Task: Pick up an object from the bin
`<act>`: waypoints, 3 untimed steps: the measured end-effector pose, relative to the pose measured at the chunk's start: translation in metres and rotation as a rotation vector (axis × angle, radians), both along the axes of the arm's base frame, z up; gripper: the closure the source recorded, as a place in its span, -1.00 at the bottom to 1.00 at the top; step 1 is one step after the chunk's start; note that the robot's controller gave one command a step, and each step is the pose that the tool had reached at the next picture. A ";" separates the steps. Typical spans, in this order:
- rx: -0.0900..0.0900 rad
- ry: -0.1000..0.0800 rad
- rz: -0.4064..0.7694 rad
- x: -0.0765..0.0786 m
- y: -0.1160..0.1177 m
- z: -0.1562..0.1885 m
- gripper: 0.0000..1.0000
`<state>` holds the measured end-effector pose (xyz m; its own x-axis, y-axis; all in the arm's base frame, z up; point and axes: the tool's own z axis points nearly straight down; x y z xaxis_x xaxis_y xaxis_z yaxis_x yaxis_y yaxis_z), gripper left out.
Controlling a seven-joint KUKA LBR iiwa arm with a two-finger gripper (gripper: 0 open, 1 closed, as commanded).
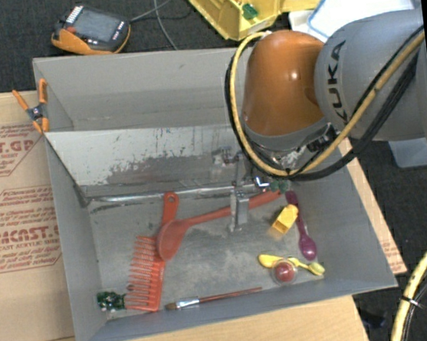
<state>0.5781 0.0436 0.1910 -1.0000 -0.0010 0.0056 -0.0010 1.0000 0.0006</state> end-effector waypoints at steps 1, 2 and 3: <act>0.001 -0.008 -0.001 0.002 0.000 0.005 -1.00; 0.000 -0.002 0.080 0.000 -0.061 -0.126 -1.00; 0.002 -0.023 0.096 -0.001 -0.073 -0.121 -1.00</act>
Offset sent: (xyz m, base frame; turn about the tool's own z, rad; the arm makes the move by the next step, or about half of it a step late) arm 0.0012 -0.0591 -0.1210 -0.0821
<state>0.5775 -0.0297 0.0701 -0.9951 -0.0970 -0.0176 -0.0971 0.9953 0.0016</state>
